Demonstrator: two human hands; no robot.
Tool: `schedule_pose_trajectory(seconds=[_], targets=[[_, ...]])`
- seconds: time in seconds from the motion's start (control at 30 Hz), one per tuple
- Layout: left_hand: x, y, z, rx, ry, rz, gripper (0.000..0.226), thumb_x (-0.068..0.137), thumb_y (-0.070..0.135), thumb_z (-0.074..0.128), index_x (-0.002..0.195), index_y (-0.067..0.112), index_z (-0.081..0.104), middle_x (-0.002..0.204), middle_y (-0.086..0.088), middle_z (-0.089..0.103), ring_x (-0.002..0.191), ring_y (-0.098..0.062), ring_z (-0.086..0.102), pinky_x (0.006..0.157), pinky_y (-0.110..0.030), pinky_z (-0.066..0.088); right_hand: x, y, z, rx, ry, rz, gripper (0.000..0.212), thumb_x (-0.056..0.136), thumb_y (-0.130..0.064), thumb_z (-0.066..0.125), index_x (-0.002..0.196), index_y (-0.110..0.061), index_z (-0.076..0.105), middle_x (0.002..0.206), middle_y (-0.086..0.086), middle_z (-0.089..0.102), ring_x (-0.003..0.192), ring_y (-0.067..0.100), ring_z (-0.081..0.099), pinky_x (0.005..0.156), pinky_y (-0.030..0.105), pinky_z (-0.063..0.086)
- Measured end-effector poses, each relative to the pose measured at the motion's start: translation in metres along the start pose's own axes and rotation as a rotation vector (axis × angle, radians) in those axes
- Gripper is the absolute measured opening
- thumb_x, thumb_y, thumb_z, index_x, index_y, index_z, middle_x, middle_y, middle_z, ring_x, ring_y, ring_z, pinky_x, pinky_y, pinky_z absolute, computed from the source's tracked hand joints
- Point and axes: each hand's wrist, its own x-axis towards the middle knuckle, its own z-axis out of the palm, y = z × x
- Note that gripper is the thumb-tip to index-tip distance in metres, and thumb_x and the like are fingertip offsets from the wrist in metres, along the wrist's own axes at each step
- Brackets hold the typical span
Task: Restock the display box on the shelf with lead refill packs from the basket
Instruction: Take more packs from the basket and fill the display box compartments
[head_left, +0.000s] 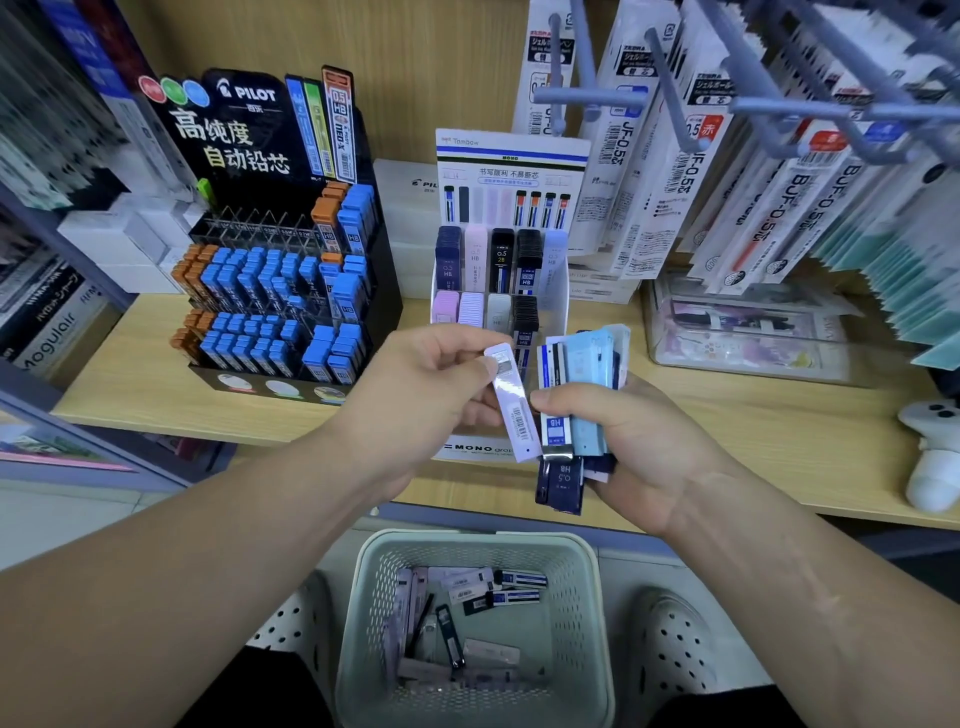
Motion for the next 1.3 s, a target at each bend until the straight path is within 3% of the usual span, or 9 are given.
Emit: schedule_pose_trajectory(seconds=[0.13,0.27,0.47,0.57,0.67,0.83,0.93,1.1,1.3], targets=[[0.003,0.007,-0.007,0.007,0.085,0.005,0.016,0.096,-0.003,0.053,0.101,0.001,0.068,0.086,-0.022,0.072,0.067,-0.028,0.068,0.069,-0.041,0.061,-0.001,0.001,0.002,-0.047,-0.049,0.026,0.032,0.070,0.000,0.078,0.100,-0.009,0.073,0.093,0.016,0.075,0.079,0.027,0.070,0.077,0.039,0.052],[0.007,0.018,-0.012,-0.040,0.155,0.026,0.015,0.095,-0.002,0.053,0.105,-0.003,0.065,0.089,-0.022,0.069,0.061,-0.020,0.067,0.059,-0.028,0.057,-0.003,0.001,0.006,-0.016,-0.038,0.019,0.017,0.080,0.004,0.070,0.091,-0.008,0.072,0.083,0.013,0.075,0.074,0.025,0.070,0.077,0.040,0.053],[0.001,0.024,-0.011,-0.184,0.036,-0.034,0.007,0.092,-0.001,0.060,0.096,0.000,0.066,0.088,-0.021,0.071,0.064,-0.023,0.067,0.056,-0.026,0.057,-0.002,-0.004,0.009,0.079,-0.067,-0.003,0.018,0.081,0.004,0.067,0.096,-0.005,0.072,0.080,0.012,0.073,0.061,0.019,0.066,0.064,0.032,0.055],[0.001,0.027,-0.011,-0.286,-0.031,-0.033,0.010,0.091,-0.001,0.059,0.087,0.006,0.064,0.103,-0.019,0.074,0.072,-0.022,0.067,0.057,-0.024,0.057,-0.002,-0.004,0.012,0.101,-0.068,-0.020,0.018,0.082,0.008,0.062,0.091,-0.006,0.071,0.072,0.009,0.070,0.055,0.017,0.064,0.057,0.029,0.052],[0.002,0.030,-0.013,-0.258,-0.047,0.001,0.014,0.092,-0.004,0.056,0.084,0.008,0.057,0.099,-0.018,0.075,0.070,-0.021,0.068,0.054,-0.023,0.052,-0.001,-0.002,0.015,0.115,-0.067,-0.024,0.020,0.081,0.006,0.065,0.091,-0.009,0.073,0.078,0.009,0.070,0.059,0.018,0.063,0.061,0.032,0.051],[0.011,0.031,-0.033,-0.067,0.046,0.080,0.024,0.089,-0.006,0.063,0.111,0.005,0.061,0.096,-0.025,0.072,0.071,-0.026,0.067,0.061,-0.031,0.055,0.001,-0.001,0.011,0.075,0.032,0.003,0.021,0.078,0.000,0.074,0.097,-0.009,0.069,0.075,0.009,0.067,0.065,0.023,0.064,0.071,0.038,0.054],[0.013,0.026,-0.046,0.273,0.096,0.187,0.026,0.087,0.000,0.070,0.108,0.015,0.073,0.093,-0.022,0.071,0.075,-0.035,0.070,0.074,-0.038,0.060,0.001,-0.003,0.008,0.074,0.067,0.000,0.019,0.078,-0.001,0.074,0.091,-0.012,0.067,0.071,0.007,0.068,0.068,0.022,0.065,0.077,0.041,0.053],[0.009,0.012,-0.042,0.656,0.137,0.337,0.026,0.084,0.006,0.072,0.097,0.028,0.076,0.071,0.008,0.066,0.057,-0.002,0.060,0.060,-0.008,0.046,-0.001,-0.004,0.005,0.075,0.079,-0.013,0.018,0.079,-0.002,0.075,0.090,-0.015,0.066,0.070,0.004,0.069,0.069,0.021,0.067,0.079,0.042,0.054],[0.011,0.004,-0.032,0.796,0.099,0.463,0.025,0.085,0.002,0.065,0.097,0.021,0.078,0.073,0.017,0.054,0.066,0.002,0.054,0.065,-0.004,0.038,-0.004,-0.003,0.003,0.068,0.084,-0.015,0.017,0.080,-0.002,0.074,0.090,-0.014,0.066,0.069,0.004,0.069,0.067,0.020,0.067,0.079,0.041,0.056]])
